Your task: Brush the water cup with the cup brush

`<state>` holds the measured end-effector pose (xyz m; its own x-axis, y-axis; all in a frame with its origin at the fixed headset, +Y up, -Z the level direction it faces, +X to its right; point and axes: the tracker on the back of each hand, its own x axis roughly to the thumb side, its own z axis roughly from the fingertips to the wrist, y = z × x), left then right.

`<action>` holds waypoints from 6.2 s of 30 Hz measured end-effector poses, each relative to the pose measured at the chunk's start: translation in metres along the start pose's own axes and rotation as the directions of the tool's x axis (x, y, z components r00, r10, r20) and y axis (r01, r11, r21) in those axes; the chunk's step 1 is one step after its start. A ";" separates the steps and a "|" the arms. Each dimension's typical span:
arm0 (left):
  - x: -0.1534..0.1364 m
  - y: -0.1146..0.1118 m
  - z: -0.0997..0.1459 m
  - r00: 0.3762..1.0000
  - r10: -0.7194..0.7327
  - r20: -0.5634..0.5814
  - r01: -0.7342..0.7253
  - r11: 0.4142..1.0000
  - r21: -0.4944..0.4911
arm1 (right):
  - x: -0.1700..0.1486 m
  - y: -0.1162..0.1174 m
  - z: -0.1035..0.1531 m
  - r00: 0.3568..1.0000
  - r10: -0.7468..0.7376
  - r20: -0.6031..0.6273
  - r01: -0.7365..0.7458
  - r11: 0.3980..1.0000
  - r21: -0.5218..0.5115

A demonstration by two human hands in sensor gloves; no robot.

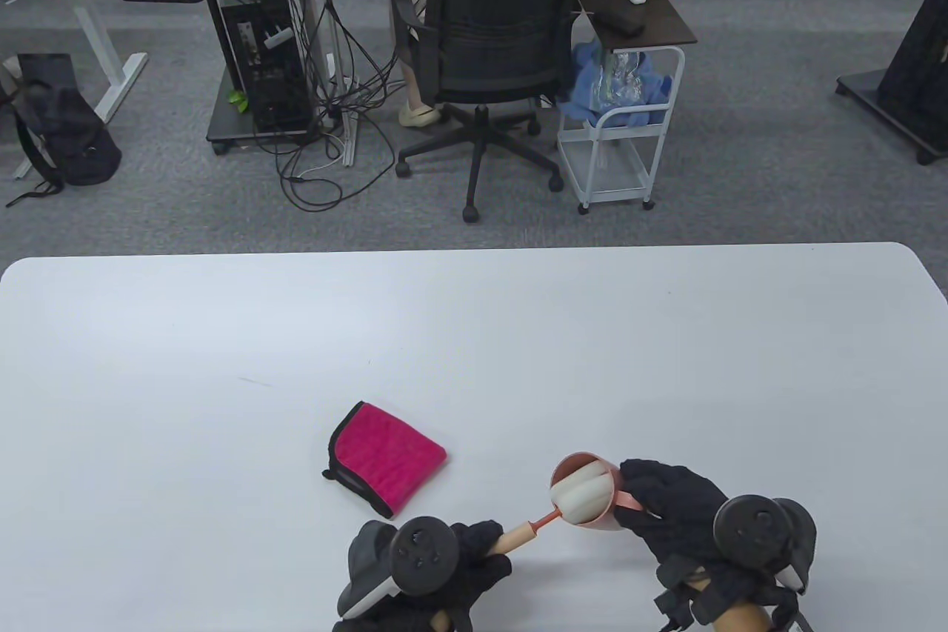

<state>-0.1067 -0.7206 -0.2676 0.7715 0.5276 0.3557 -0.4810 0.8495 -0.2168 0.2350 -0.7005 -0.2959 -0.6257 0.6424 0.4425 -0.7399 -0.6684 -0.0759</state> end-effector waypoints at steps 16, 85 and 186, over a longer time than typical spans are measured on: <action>-0.013 0.027 -0.016 0.932 -0.057 -0.357 0.083 0.995 0.060 | -0.013 -0.022 0.007 0.993 -0.109 -0.052 0.104 0.989 -0.101; -0.040 0.005 -0.067 0.536 0.844 0.031 -0.830 0.533 -0.162 | 0.006 -0.004 0.005 0.902 -0.430 0.030 0.426 0.900 0.094; 0.051 -0.029 -0.057 0.397 0.892 0.216 -0.815 0.451 -0.365 | -0.019 0.016 0.004 0.622 -0.780 -0.072 0.783 0.619 0.060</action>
<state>-0.0294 -0.7181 -0.2949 -0.2124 0.9665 0.1440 -0.6934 -0.0452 -0.7191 0.2362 -0.7249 -0.3024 0.1704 0.9477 0.2699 -0.9330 0.0671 0.3536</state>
